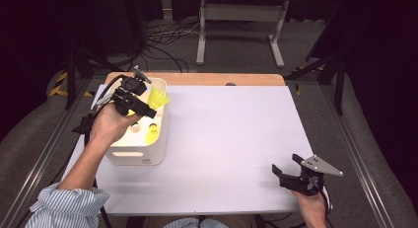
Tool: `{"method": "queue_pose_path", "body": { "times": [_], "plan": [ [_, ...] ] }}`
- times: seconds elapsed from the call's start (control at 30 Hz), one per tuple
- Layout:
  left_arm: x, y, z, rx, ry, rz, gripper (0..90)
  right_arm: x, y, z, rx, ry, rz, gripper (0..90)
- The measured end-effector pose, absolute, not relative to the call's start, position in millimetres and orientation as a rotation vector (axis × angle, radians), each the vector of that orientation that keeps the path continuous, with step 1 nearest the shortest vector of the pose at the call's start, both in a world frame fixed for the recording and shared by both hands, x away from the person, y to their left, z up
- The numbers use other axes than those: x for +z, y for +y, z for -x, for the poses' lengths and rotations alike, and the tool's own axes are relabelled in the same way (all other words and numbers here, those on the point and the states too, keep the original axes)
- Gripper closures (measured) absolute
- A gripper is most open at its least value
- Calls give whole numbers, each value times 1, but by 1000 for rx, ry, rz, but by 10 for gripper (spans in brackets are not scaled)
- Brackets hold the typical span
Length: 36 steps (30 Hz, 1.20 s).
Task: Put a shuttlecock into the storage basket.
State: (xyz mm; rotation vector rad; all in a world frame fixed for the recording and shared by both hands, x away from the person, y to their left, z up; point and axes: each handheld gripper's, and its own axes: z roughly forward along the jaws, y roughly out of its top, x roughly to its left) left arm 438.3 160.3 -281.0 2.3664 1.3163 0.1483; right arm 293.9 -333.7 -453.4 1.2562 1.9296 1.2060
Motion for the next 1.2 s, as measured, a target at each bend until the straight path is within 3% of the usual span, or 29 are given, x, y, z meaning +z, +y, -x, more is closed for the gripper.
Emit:
{"method": "queue_pose_path", "body": {
  "times": [1.2],
  "plan": [
    [-323, 180, -461, 113, 1477, -2312, 637, -453, -334, -294, 1209, 1928, -1255, 121]
  ]
}}
